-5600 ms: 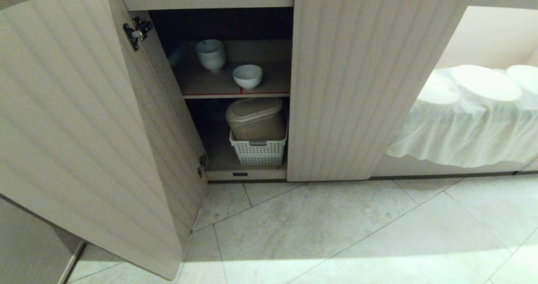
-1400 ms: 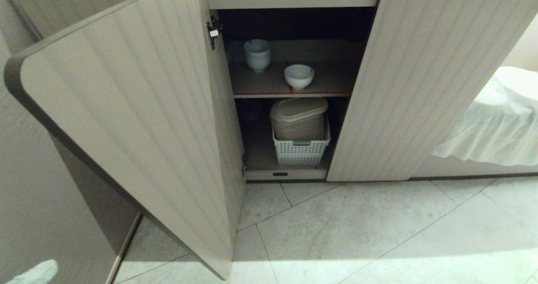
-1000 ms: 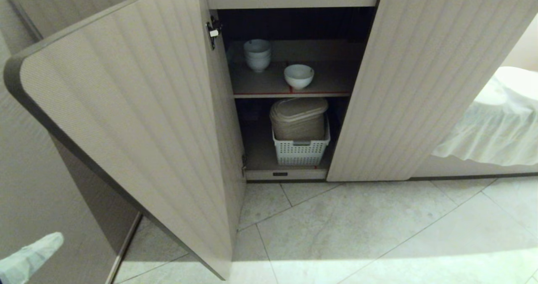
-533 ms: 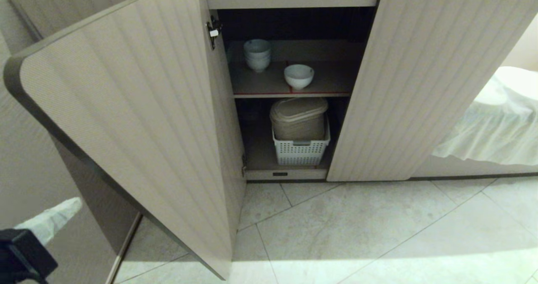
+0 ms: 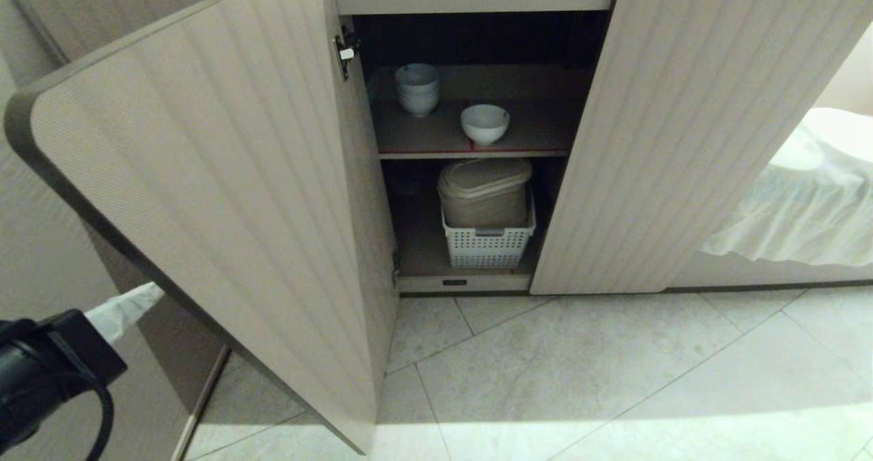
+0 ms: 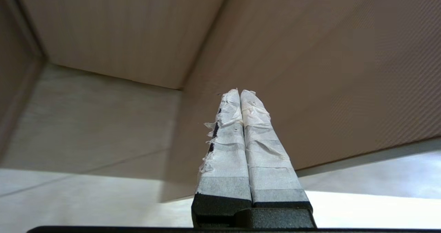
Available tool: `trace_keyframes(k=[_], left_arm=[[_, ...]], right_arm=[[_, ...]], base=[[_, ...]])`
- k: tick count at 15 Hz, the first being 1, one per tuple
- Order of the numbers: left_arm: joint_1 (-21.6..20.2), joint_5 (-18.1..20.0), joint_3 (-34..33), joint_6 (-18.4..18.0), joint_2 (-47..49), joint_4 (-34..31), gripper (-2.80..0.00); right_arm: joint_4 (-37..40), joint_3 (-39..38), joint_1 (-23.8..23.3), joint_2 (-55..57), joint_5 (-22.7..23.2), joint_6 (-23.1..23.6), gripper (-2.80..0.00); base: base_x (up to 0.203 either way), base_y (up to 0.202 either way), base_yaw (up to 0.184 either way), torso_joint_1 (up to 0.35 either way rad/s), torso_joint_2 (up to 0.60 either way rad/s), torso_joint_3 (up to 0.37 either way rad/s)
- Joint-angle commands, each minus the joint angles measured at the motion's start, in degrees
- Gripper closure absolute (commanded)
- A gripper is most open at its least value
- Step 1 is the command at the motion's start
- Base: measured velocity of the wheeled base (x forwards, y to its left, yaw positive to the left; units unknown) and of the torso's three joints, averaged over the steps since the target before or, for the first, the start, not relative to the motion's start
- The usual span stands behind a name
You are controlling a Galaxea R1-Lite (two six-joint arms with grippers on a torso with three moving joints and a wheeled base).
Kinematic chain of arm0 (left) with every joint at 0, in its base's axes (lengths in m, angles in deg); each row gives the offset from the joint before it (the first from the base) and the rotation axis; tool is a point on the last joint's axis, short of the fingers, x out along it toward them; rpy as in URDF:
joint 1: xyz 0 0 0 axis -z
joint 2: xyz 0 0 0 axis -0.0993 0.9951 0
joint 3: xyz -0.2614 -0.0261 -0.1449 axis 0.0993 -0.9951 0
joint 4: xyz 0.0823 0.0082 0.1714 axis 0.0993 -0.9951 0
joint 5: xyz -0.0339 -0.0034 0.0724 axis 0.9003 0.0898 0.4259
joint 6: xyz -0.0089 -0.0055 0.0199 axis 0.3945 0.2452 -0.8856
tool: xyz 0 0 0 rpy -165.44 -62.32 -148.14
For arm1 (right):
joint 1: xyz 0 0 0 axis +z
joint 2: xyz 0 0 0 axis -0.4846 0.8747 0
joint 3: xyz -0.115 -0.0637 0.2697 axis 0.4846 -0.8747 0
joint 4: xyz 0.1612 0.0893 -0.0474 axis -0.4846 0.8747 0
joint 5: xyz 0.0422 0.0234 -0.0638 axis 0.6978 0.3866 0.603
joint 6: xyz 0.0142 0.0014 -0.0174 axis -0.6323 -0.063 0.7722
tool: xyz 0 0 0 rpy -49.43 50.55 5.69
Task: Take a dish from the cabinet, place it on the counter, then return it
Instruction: Close the cabinet door
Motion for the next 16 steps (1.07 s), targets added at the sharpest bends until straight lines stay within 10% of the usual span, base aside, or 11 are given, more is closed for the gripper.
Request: trace_keyframes(k=[1,16], left_arm=[[-0.16,1.66,0.64,2.97,0.26,0.26,0.0],[-0.08,7.99,2.42,12.53,0.44,0.27,0.0]], right_arm=[[-0.02,-0.01,0.02,0.07,-0.02,-0.06,0.0],[-0.02,-0.01,0.02,0.07,-0.02,-0.06,0.0]], base=[[0.0,0.0,0.0,0.0,0.0,0.0],[0.0,0.0,0.0,0.0,0.0,0.0]])
